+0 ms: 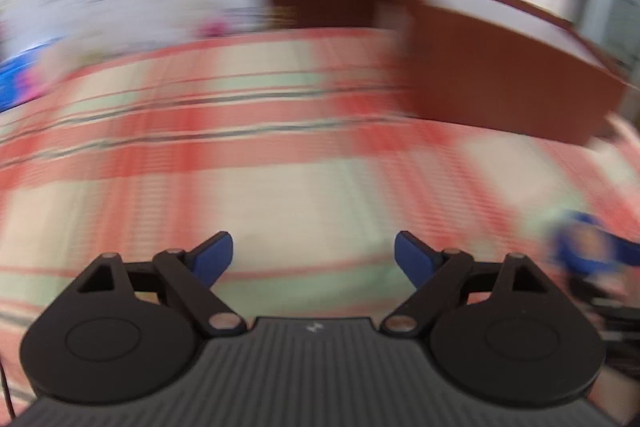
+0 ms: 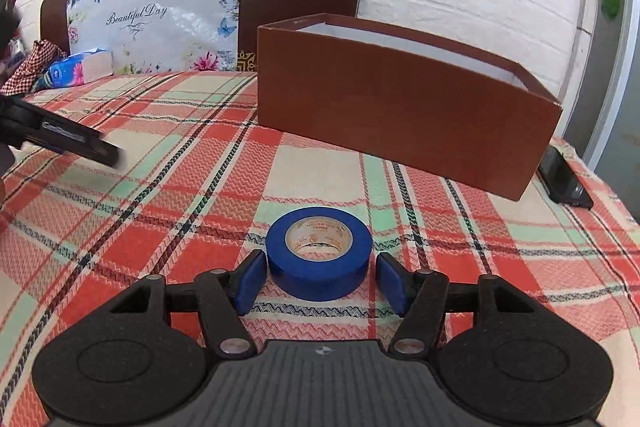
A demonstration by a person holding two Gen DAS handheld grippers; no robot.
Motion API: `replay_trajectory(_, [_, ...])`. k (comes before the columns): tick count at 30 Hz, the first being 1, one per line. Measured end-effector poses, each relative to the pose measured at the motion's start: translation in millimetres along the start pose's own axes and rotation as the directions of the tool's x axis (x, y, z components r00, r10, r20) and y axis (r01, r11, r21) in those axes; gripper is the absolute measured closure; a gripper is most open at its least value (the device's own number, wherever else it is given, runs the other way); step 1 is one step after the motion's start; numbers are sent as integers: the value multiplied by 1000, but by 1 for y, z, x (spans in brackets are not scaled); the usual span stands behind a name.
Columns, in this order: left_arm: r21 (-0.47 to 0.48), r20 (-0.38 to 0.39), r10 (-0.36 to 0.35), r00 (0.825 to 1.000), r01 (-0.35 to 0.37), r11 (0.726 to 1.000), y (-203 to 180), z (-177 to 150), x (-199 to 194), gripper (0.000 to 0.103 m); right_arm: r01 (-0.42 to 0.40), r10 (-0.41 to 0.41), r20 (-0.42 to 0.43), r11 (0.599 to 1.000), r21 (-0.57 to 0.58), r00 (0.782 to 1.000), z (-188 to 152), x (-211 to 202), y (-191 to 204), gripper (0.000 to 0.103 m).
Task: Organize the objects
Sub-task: 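Grasp the blue tape roll with the left gripper, then carry the blue tape roll into the brown box and release it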
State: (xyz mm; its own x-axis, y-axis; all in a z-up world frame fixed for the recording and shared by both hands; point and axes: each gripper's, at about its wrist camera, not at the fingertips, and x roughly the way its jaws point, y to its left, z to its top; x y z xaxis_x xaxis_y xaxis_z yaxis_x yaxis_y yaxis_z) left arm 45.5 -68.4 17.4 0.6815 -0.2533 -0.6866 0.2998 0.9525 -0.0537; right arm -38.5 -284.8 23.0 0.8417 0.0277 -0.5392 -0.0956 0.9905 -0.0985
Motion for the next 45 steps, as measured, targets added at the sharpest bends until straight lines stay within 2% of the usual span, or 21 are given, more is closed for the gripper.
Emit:
replay_trajectory(2, [42, -26, -93, 995, 94, 995, -31, 5, -2, 14, -8, 8, 2, 1000, 14, 1000, 0, 1, -1, 43])
replay_trajectory(4, [51, -59, -175, 983, 178, 983, -53, 12, -2, 17, -16, 16, 4, 999, 31, 1000, 0, 0, -4, 43])
replay_trajectory(6, [47, -90, -223, 971, 228, 973, -69, 19, 1, 24, -20, 20, 5, 999, 40, 1000, 0, -3, -6, 43])
replay_trajectory(12, [25, -196, -286, 938, 296, 955, -98, 19, 23, 51, -38, 38, 10, 997, 61, 999, -1, -2, -9, 42])
replay_trajectory(14, [44, -187, -277, 942, 290, 956, -104, 16, 24, 53, -48, 47, 10, 996, 69, 999, -1, -1, -10, 42])
replay_trajectory(15, [58, -184, -275, 944, 290, 955, -106, 15, 23, 59, -54, 53, 10, 996, 70, 999, -1, -1, -11, 41])
replay_trajectory(16, [61, -182, -280, 943, 295, 954, -107, 14, 23, 62, -57, 56, 12, 996, 72, 998, -1, -1, -11, 45])
replay_trajectory(18, [39, -189, -311, 931, 324, 945, -106, 16, 24, 78, -64, 63, 18, 996, 66, 998, -2, -2, -10, 47])
replay_trajectory(21, [44, -185, -316, 931, 329, 943, -110, 21, 18, 78, -64, 62, 39, 996, 56, 997, -2, -5, -8, 47])
replay_trajectory(26, [109, -86, -332, 940, 340, 934, -122, 51, -9, 78, -58, 39, 158, 991, 117, 987, 5, -23, -21, 47])
replay_trajectory(30, [153, 23, -325, 946, 318, 936, -132, 92, -21, 78, -23, -6, 289, 995, 97, 957, 31, -29, -36, 47])
replay_trajectory(33, [175, 91, -303, 949, 284, 943, -137, 126, -20, 77, -18, -15, 356, 996, 90, 934, 60, -19, -51, 47])
replay_trajectory(36, [174, 120, -267, 956, 245, 954, -139, 155, -6, 77, -24, -13, 402, 996, 89, 915, 87, 0, -64, 47])
replay_trajectory(38, [171, 116, -242, 963, 221, 960, -139, 169, 8, 76, -19, -20, 405, 996, 91, 914, 101, 18, -69, 47])
replay_trajectory(40, [161, 106, -196, 975, 178, 971, -140, 177, 27, 69, -7, -30, 389, 996, 94, 921, 110, 41, -73, 47])
replay_trajectory(41, [156, 99, -158, 982, 142, 978, -141, 179, 36, 62, 9, -43, 370, 996, 93, 928, 113, 55, -74, 47])
replay_trajectory(42, [148, 90, -124, 988, 110, 983, -140, 179, 44, 61, 32, -63, 346, 995, 97, 936, 115, 69, -75, 47])
replay_trajectory(43, [139, 78, -100, 992, 88, 986, -138, 177, 50, 61, 46, -79, 327, 993, 108, 942, 115, 81, -76, 39])
replay_trajectory(44, [129, 68, -85, 994, 76, 989, -136, 174, 55, 56, 10, -60, 352, 990, 140, 934, 112, 85, -81, 33])
replay_trajectory(45, [120, 78, -79, 994, 70, 990, -133, 170, 56, 47, 1, -62, 348, 985, 171, 935, 111, 88, -85, 26])
